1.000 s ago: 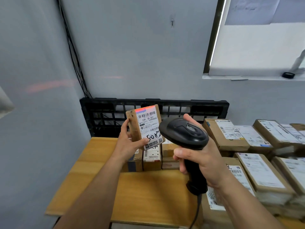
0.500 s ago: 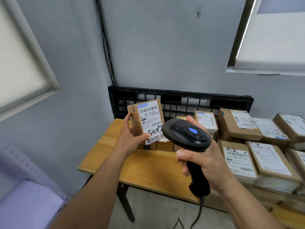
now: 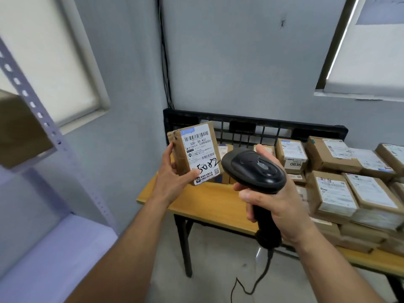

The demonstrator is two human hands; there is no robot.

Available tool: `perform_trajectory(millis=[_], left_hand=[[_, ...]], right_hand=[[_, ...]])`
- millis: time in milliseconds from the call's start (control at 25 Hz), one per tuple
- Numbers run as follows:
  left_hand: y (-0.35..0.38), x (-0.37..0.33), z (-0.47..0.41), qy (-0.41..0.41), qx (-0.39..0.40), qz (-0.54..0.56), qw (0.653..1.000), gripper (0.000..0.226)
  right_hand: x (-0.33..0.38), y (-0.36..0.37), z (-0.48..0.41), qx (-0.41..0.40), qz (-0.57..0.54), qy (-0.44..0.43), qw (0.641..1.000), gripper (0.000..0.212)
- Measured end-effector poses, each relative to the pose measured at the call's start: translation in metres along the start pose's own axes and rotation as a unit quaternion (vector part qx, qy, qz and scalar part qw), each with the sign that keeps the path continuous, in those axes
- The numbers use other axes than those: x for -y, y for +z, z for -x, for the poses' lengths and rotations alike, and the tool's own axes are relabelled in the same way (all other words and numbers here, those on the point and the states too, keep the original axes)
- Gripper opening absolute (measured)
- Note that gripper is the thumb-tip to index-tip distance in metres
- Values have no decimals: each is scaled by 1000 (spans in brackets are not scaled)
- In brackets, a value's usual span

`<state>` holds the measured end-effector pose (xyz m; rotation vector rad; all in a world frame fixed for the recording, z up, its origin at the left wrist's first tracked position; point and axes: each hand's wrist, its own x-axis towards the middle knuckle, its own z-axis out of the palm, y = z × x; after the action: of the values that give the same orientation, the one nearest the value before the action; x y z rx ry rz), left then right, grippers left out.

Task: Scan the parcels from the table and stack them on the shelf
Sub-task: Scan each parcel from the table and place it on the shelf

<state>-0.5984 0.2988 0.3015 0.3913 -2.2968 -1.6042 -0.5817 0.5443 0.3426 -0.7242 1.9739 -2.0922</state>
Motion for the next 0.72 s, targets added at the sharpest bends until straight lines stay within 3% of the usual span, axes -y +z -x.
perform_trajectory(millis=[440,720], left_hand=[[-155,38,129,13,-54,16,998,93],[-226,48,196,-9,-143,13,990,92]], right_hand=[[9,163,91,51,-10,28,998,115],[23,229,98,140,-23,32,989,109]])
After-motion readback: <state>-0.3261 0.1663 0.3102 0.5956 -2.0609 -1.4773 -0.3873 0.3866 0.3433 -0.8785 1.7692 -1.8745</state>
